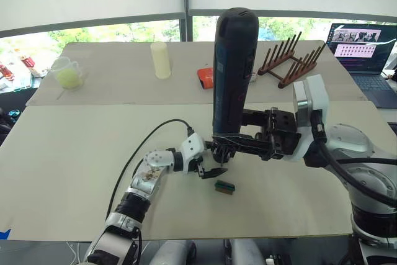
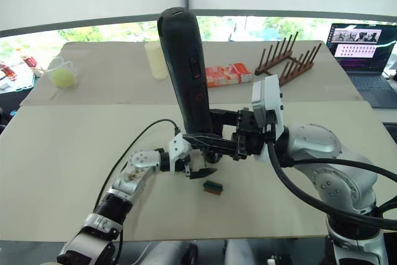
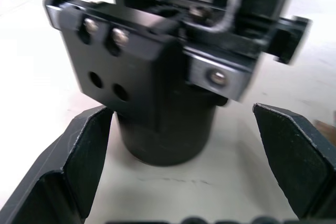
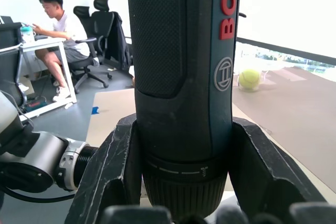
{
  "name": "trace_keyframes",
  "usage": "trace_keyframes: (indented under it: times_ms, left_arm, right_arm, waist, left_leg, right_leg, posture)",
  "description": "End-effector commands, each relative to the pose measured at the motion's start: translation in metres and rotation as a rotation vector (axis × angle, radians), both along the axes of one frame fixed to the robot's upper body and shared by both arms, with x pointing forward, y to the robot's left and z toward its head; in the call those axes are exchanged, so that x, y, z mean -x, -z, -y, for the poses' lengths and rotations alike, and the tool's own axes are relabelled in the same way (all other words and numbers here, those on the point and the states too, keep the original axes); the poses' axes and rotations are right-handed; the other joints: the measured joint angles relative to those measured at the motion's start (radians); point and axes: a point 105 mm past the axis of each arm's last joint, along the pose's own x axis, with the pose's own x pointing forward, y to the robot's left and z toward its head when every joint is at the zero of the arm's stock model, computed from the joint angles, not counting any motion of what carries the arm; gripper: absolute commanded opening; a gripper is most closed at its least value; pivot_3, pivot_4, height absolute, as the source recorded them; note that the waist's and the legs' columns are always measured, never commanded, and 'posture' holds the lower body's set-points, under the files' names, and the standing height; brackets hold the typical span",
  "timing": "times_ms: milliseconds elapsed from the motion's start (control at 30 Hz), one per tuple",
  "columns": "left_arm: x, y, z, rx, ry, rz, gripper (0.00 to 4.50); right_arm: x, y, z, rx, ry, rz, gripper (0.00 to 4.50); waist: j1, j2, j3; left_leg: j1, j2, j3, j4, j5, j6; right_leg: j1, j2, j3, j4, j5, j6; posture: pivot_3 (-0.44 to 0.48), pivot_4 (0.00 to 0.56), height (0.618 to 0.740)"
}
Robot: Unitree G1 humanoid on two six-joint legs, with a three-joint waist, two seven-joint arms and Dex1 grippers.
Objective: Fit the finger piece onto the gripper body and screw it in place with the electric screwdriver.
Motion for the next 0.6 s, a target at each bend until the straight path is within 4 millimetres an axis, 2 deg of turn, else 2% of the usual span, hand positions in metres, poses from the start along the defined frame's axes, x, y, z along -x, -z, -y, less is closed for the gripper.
trace_keyframes:
  times_ms: [33,133,167,600]
  left_arm:
    - [0.002,-0.001,0.006,0.000,0.015,0.017,3.68]
    - [0.000,0.000,0.007,0.003,0.006,0.011,2.38]
    - [-0.001,0.000,0.008,0.003,0.006,0.011,2.27]
    - [-0.004,0.000,0.010,0.003,0.013,0.017,2.28]
  right_arm:
    - [0.004,-0.015,-0.003,-0.034,-0.016,0.101,1.90]
    - [-0.003,-0.019,-0.005,-0.037,0.005,0.130,1.90]
    - [-0.004,-0.020,-0.006,-0.037,0.008,0.137,1.90]
    - [-0.016,-0.019,-0.009,-0.003,0.034,0.193,1.90]
  waist:
    - [0.000,0.000,0.000]
    - [0.000,0.000,0.000]
    - [0.001,0.000,0.000]
    - [0.007,0.000,0.000]
  left_leg:
    - [0.000,0.000,0.000,0.000,0.000,0.000]
    - [0.000,0.000,0.000,0.000,0.000,0.000]
    - [0.000,0.000,0.000,0.000,0.000,0.000]
    - [0.001,0.000,0.000,0.000,0.000,0.000]
  right_leg:
    - [0.000,0.000,0.000,0.000,0.000,0.000]
    - [0.000,0.000,0.000,0.000,0.000,0.000]
    - [0.000,0.000,0.000,0.000,0.000,0.000]
    - [0.001,0.001,0.000,0.000,0.000,0.000]
  posture:
    - [0.000,0.150,0.740]
    - [0.000,0.150,0.740]
    - [0.000,0.150,0.740]
    - [0.000,0.150,0.740]
